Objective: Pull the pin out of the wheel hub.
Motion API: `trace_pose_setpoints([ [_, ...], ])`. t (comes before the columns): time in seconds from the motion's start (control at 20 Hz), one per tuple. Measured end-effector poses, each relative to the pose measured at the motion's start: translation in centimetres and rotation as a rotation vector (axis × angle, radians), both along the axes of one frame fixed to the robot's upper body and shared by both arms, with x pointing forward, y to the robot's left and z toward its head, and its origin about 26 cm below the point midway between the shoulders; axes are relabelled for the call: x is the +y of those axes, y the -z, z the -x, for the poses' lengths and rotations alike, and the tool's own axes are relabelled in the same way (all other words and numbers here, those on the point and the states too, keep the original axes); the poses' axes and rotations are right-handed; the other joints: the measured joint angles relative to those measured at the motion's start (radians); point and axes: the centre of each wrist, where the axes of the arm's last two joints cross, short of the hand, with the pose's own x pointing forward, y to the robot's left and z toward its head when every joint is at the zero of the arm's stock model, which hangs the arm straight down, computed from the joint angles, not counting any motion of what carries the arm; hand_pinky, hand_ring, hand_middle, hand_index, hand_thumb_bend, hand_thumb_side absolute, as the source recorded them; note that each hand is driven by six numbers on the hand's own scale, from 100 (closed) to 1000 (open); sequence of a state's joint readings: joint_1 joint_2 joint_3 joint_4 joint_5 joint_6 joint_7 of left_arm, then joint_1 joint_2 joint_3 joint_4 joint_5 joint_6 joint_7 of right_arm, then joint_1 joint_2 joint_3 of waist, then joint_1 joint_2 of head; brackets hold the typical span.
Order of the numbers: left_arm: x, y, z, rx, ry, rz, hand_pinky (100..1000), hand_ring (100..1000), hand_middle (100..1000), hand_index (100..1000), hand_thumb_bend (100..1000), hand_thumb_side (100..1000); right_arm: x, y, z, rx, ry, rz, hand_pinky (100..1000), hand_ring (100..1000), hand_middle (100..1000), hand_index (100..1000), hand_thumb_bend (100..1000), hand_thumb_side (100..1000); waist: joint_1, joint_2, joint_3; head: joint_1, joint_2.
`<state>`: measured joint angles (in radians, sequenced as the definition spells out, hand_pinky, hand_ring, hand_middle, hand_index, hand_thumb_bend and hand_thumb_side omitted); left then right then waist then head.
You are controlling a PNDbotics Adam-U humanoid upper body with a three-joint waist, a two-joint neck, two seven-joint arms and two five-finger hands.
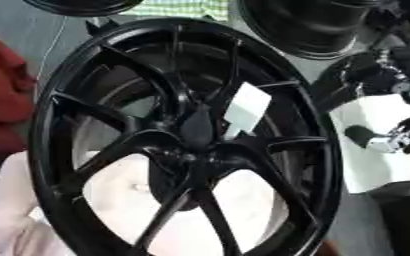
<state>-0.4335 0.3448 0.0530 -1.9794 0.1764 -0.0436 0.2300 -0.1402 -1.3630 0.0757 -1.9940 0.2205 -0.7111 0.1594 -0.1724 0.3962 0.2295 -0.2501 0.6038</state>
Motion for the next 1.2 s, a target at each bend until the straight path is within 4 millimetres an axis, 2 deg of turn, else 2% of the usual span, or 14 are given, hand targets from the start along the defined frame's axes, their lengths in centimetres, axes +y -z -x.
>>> trace_pose_setpoints([
  [0.45, 0.0, 0.0, 0.0, 0.003, 0.005, -0.002, 715, 743, 638, 818, 111, 760, 0.3, 0.0, -0.1, -0.03, -0.04, -0.023, 855, 875, 782, 892, 100, 144, 0.0, 0.004, 0.006, -0.012, -0.001],
  [0.65, 0.0, 0.0, 0.0, 0.004, 0.007, -0.002, 715, 743, 638, 818, 112, 762, 0.5, -0.8, -0.2, -0.05, -0.049, -0.068, 856, 880, 786, 898, 100, 100, 0.0, 0.005, 0.008, -0.015, -0.001],
  [1.2, -0.2, 0.0, 0.0, 0.006, 0.012, -0.003, 715, 742, 637, 818, 114, 766, 1.1, -3.6, -0.3, -0.093, -0.051, -0.127, 867, 893, 779, 913, 100, 100, -0.017, 0.011, 0.041, -0.025, -0.024],
])
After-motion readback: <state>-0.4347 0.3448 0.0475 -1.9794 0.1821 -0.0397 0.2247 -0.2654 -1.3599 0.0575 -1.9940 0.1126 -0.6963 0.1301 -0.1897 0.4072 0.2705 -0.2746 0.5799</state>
